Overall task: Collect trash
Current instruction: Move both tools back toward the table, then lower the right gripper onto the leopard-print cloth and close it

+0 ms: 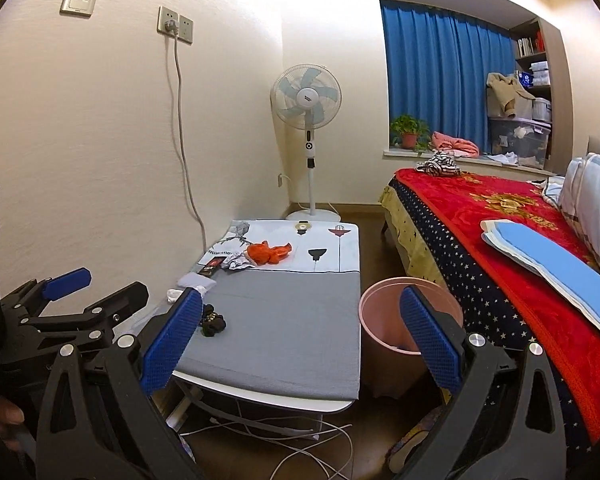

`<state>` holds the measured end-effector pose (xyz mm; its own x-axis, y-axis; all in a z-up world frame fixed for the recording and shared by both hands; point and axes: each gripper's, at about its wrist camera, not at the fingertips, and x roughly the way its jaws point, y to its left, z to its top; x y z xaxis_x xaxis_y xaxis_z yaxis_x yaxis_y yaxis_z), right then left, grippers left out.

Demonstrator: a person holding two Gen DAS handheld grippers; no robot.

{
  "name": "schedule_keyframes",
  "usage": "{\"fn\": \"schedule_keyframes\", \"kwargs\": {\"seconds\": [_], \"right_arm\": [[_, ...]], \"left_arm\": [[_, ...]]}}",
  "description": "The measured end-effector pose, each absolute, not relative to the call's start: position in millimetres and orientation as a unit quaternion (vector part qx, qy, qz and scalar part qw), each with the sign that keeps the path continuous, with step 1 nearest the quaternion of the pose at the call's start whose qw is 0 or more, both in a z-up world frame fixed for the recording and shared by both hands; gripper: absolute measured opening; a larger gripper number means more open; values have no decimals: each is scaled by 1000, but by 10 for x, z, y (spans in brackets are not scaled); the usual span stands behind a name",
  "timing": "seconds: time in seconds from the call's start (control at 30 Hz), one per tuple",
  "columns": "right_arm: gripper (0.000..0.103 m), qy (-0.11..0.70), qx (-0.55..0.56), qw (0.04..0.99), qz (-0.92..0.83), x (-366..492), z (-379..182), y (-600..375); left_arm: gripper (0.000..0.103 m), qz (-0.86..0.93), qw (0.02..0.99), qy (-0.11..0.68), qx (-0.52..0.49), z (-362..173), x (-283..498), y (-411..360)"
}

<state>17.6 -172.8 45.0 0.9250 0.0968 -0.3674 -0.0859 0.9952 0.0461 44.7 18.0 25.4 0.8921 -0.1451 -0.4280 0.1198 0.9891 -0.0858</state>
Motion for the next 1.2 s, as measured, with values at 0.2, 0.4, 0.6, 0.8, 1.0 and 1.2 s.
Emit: {"fn": "schedule_keyframes", "kwargs": {"seconds": [0.2, 0.4, 0.6, 0.8, 1.0, 1.2], "right_arm": [[97, 189, 15, 981, 48, 193, 448, -1699], [97, 191, 15, 980, 51, 311, 435, -1664], [97, 200, 20, 978, 58, 532, 347, -1637], [97, 216, 20, 973, 74, 919, 120, -1473], [97, 219, 17, 970, 106, 1399, -221, -1115], [97, 225, -2, 965, 137, 1856, -639, -711]], "left_arm": [[95, -64, 972, 222, -32, 240, 463, 224], [95, -53, 972, 225, -34, 217, 552, 270], [95, -23, 975, 219, -35, 211, 692, 433], [95, 32, 976, 214, -17, 170, 883, 673], [95, 79, 974, 211, -22, 171, 1200, 972], [95, 95, 967, 231, -48, 49, 1609, 1220]]}}
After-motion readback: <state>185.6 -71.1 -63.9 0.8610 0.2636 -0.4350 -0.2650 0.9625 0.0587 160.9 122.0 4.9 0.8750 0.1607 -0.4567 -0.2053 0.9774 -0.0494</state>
